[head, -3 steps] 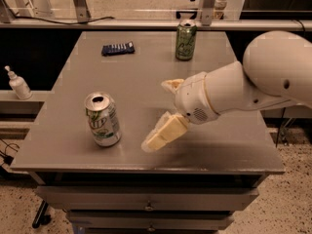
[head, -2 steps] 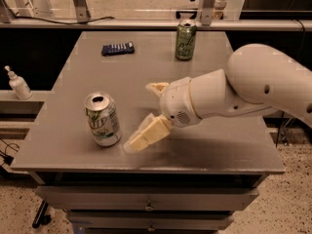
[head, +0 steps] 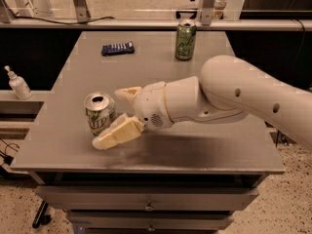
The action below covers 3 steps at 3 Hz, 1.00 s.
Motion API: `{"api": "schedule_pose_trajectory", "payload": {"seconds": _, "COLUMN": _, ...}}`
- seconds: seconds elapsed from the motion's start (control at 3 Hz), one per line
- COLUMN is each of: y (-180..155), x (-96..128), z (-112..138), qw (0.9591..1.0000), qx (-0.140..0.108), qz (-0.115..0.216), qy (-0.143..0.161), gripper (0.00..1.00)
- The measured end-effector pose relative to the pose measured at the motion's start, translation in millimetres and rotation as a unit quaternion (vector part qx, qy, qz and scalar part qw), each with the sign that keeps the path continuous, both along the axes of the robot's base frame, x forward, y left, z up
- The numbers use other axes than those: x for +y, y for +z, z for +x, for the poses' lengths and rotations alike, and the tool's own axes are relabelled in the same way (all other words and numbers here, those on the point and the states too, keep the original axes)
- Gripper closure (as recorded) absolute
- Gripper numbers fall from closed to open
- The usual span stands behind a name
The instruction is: Knock 7up can over
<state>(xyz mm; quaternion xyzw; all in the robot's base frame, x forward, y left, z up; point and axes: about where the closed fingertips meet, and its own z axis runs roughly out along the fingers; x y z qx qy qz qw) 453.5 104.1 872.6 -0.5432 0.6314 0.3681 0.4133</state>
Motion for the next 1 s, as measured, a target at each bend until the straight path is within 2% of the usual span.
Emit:
{"api": "schedule_pose_trajectory", "payload": {"seconds": 0.33, "y": -3.0, "x": 11.0, "z": -0.2, "qw": 0.9998, "qx": 0.009, "qz": 0.018, "qy": 0.003, "gripper": 0.41}}
{"api": "schedule_pose_trajectory", "payload": {"seconds": 0.67, "y": -5.8, "x": 12.9, "z": 5.0, "qw": 0.9996, "qx": 0.013, "qz": 0.023, "qy": 0.001, "gripper": 0.64}}
{"api": "schedule_pose_trajectory", "payload": {"seconds": 1.0, "y": 3.7, "x": 8.0, "z": 25.1, "qw": 1.0, "qx": -0.001, "qz": 0.003, "qy": -0.004, "gripper": 0.87}}
